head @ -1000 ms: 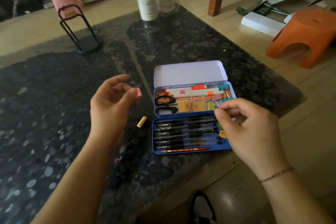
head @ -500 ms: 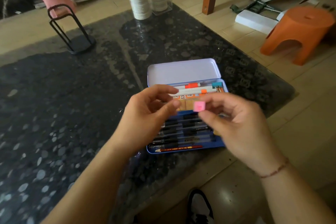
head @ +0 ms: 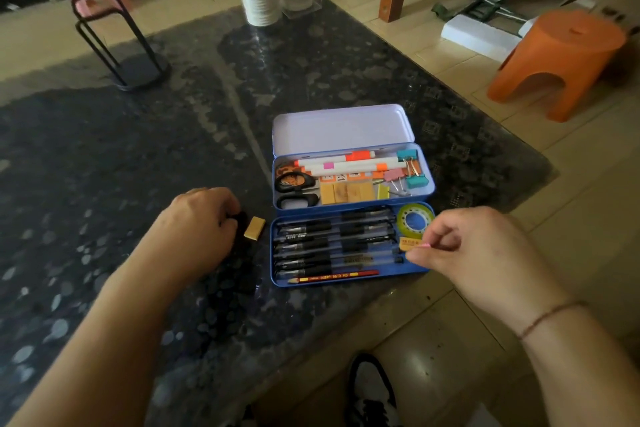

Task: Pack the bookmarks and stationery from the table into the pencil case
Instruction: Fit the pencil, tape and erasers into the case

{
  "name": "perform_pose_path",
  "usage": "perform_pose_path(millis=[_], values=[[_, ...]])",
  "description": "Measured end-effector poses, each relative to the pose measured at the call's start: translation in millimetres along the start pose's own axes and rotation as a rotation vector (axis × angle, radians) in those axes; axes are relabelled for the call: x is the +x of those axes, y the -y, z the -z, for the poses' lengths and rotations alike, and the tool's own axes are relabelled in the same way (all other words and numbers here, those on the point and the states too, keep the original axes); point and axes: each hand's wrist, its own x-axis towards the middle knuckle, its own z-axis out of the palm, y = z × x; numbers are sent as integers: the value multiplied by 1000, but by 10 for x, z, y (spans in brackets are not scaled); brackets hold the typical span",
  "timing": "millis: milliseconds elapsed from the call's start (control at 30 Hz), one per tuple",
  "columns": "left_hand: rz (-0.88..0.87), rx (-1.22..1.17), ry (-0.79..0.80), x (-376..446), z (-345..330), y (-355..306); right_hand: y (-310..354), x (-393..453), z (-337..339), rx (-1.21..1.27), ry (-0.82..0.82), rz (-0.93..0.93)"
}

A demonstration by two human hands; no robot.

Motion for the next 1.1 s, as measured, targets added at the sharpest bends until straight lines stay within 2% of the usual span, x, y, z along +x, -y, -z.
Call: perform_pose_path(millis=[167,367,767,1100], values=[[-129,30,113,-57,17,-43,36,49,-49,-125,78,-74],[-178,-28,65,-73,6,-68,30,46,-44,-193,45,-68],[-173,-40,61,-34,-60,-32,31,48,-47,-265,32,-25],[-161,-30,80,-25,-54,-46,41,36,-36,-214,36,-39]])
